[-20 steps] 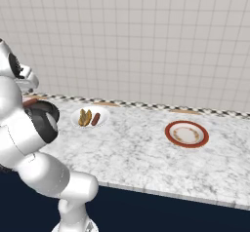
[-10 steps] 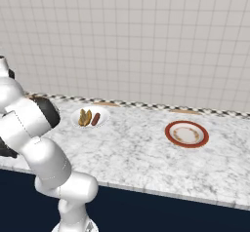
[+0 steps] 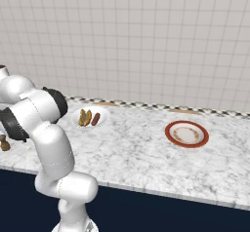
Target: Place one bun and one sausage from the bowl on each plate.
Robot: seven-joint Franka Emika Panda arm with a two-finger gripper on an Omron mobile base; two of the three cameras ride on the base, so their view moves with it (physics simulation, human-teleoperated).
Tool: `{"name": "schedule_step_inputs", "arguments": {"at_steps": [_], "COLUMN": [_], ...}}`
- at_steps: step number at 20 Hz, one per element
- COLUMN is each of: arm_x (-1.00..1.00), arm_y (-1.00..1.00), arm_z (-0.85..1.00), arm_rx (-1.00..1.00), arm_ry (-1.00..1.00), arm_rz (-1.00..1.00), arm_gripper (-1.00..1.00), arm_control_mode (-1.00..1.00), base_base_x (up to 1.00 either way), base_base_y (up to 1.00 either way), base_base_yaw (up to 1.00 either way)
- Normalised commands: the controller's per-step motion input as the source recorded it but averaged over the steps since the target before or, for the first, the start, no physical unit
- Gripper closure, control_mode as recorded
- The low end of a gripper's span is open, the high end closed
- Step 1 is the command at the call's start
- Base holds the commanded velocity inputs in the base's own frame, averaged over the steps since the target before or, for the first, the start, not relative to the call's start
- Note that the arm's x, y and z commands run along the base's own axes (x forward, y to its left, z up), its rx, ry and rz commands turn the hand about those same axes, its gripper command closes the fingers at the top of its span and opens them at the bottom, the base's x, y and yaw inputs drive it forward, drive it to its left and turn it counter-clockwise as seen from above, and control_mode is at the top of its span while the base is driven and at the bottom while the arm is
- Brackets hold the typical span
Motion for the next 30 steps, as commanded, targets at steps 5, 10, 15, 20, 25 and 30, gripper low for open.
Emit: {"name": "schedule_step_inputs", "arguments": {"at_steps": [5, 10, 15, 20, 25, 30], "arm_x": [0.01, 0.0, 0.0, 0.09, 0.0, 0.07], "arm_y": [-0.03, 0.01, 0.02, 0.02, 0.0, 0.01], "arm_z": [-0.3, -0.4, -0.23, 0.02, 0.19, 0.02], "arm_rx": [0.0, -0.01, 0.0, -0.03, -0.03, 0.0], "arm_ry": [0.02, 0.0, -0.04, -0.01, 0.0, 0.0], "arm_rz": [0.0, 0.0, 0.0, 0.0, 0.0, 0.0], "arm_gripper": [-1.0, -1.0, -1.0, -1.0, -1.0, -1.0], "arm_control_mode": [-1.0, -1.0, -1.0, -1.0, -1.0, -1.0], "base_base_x": [0.0, 0.0, 0.0, 0.0, 0.0, 0.0], "base_base_y": [0.0, 0.0, 0.0, 0.0, 0.0, 0.0], "base_base_yaw": [0.0, 0.0, 0.0, 0.0, 0.0, 0.0]}}
